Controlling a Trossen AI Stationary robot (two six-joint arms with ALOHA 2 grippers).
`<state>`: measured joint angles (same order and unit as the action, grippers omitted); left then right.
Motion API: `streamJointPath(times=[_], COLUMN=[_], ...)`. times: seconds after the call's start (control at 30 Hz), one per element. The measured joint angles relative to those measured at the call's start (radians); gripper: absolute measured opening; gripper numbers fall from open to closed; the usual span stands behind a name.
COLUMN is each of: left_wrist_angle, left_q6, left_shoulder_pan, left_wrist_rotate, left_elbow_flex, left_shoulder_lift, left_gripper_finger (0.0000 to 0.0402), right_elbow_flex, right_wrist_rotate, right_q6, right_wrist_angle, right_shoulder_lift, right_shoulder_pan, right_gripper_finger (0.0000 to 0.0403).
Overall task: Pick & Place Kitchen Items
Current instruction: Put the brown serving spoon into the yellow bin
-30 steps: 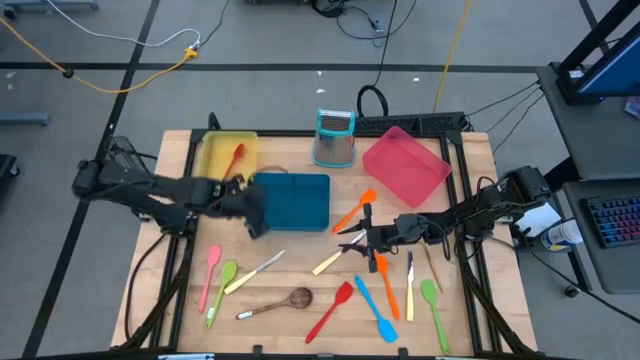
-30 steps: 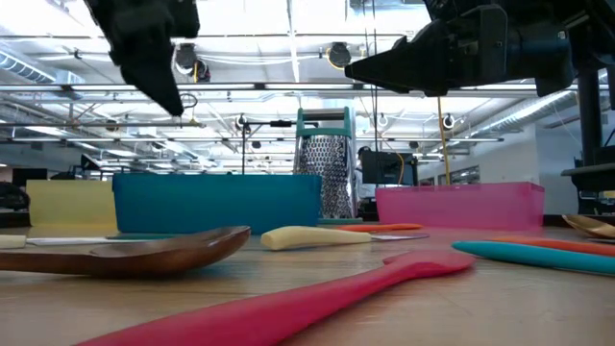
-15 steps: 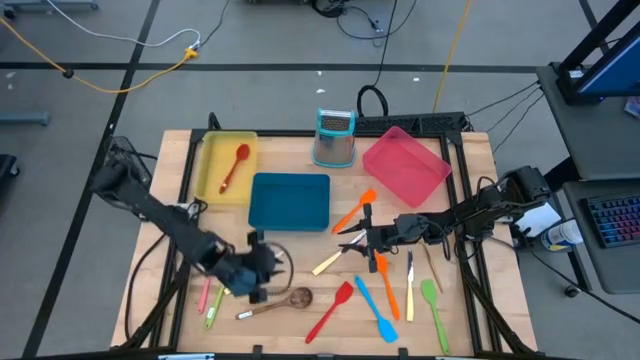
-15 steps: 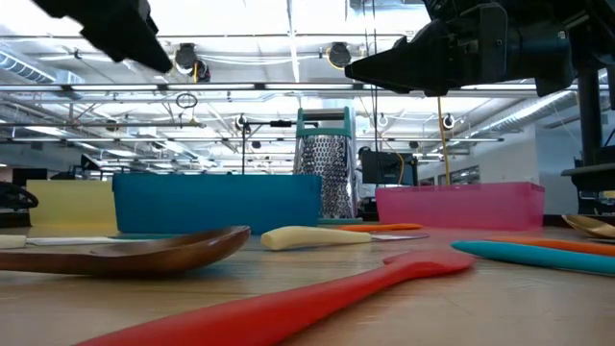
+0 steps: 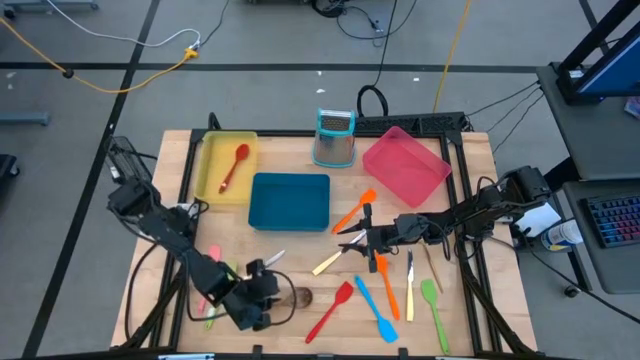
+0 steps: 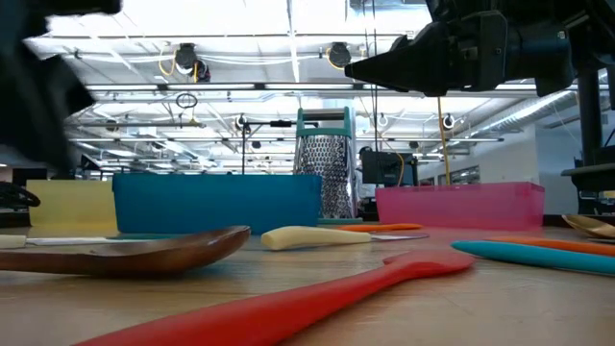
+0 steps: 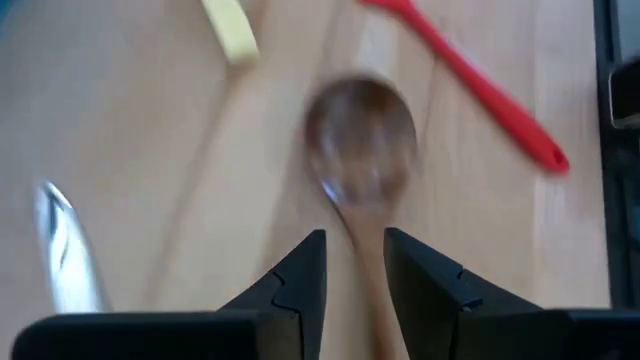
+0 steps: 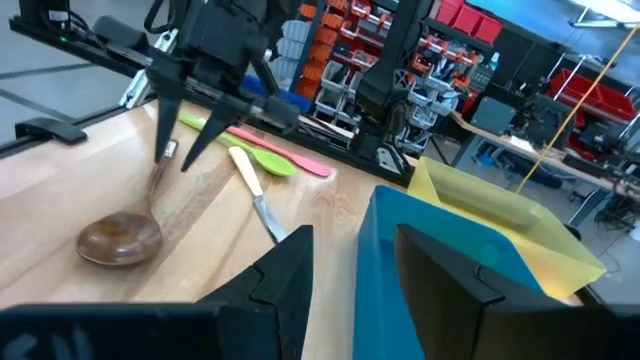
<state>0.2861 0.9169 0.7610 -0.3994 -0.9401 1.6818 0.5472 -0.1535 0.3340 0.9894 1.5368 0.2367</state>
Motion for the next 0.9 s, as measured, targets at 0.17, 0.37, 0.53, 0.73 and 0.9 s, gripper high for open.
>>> streamJointPath(times=[0.17,0.37,0.53,0.73,0.9], left_wrist_angle=[-0.002,0.0,-0.002,-0.003,-0.004], left_q6=[0.099,0.152,0.178,0.129,0.095], left_shoulder_pan=[0.039,0.072,0.074,0.074,0.074], left_wrist_rotate=[0.041,0.043,0.033,0.019,0.009], left_elbow_flex=[0.0,0.0,-0.004,-0.004,-0.003], left_shoulder_lift=[0.05,0.112,0.145,0.152,0.154], left_gripper_finger=[0.0106,0.0106,0.0106,0.0106,0.0102], right_elbow_flex=[0.0,0.0,0.0,0.0,0.0], right_wrist_rotate=[0.0,0.0,0.001,0.0,0.001], right_q6=[0.034,0.056,0.056,0.048,0.045], right_wrist_angle=[0.0,0.001,0.0,0.001,0.0], right_shoulder_lift=[0.0,0.0,0.0,0.0,0.0], right_shoulder_pan=[0.0,0.0,0.0,0.0,0.0], right_gripper_finger=[0.0135,0.0136,0.0136,0.0135,0.0136])
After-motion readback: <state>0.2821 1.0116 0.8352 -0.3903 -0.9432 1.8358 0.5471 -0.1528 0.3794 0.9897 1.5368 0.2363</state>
